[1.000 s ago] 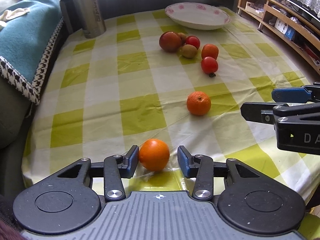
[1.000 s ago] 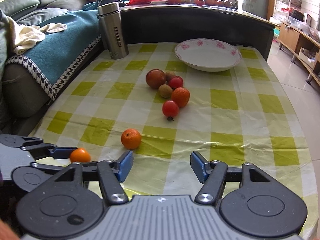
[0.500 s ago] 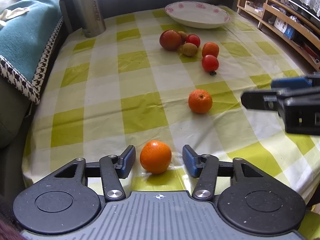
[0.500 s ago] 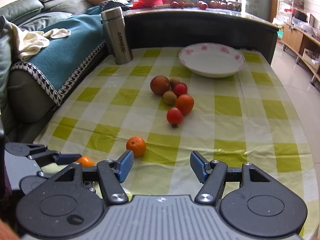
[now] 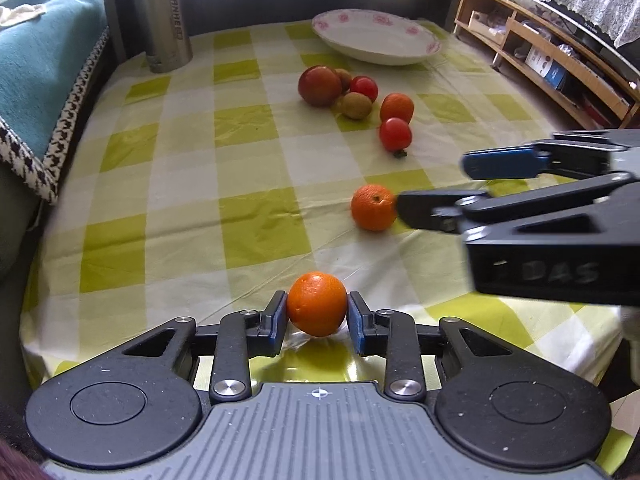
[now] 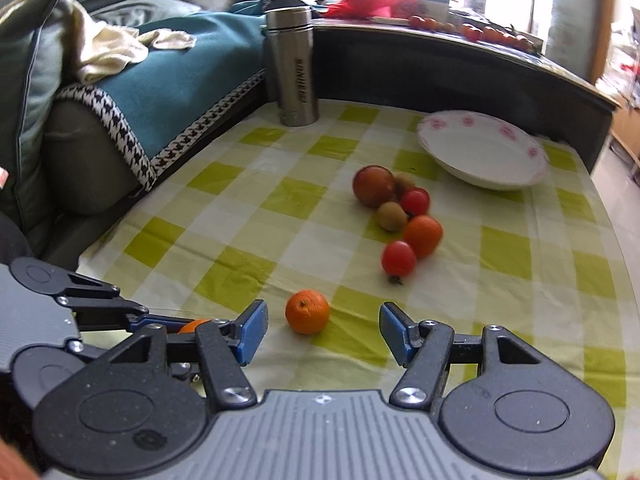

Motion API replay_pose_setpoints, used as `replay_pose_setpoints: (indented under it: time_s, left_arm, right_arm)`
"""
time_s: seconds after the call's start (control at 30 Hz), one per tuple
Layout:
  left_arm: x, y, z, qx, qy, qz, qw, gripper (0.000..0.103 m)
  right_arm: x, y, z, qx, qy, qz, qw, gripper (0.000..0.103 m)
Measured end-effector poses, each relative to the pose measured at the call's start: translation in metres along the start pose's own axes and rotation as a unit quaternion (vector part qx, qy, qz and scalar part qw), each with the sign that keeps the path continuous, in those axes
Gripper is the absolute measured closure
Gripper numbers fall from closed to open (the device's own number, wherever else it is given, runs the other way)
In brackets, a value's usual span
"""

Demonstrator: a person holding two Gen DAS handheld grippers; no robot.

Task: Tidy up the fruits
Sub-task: 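Close the left tool on an orange while the right tool grasps another orange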

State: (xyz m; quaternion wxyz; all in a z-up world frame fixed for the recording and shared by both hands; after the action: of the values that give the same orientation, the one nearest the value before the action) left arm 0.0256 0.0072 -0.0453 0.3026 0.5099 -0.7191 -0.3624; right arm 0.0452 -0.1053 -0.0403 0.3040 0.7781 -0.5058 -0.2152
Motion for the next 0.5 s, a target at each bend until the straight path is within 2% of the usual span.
replay_pose_setpoints:
  time_s: [0.1,0.37,0.5]
  left_arm:
    - [-0.002,-0.002,-0.001,-0.003,0.008,0.001,1.0,0.064]
    - [-0.001,-0.005,-0.001,-0.005,0.003,-0.004,1.0,0.063]
    - [-0.001,-0.005,-0.001,-0.003,0.003,-0.005,1.0,0.064]
  right_arm:
    - [-0.002,-0.016,-0.003,-0.014,0.012,-0.003,1.0,0.036]
    - [0.001,-0.048,0.0,-0.056,0.011,-0.023,0.998,0.067]
    - [0.003,-0.046,0.002,-0.058,0.015,-0.017,0.998,0.067]
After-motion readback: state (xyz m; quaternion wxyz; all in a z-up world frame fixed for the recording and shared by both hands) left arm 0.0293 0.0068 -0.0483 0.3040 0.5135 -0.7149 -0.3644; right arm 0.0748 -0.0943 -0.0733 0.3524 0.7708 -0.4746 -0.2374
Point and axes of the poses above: each gripper's, at about its wrist camera, not at the fingertips, and y roughly against the way its jaws point, x to its right, z to its underside, the point moved 3 cm from there along -y, roughly the way its jaws point
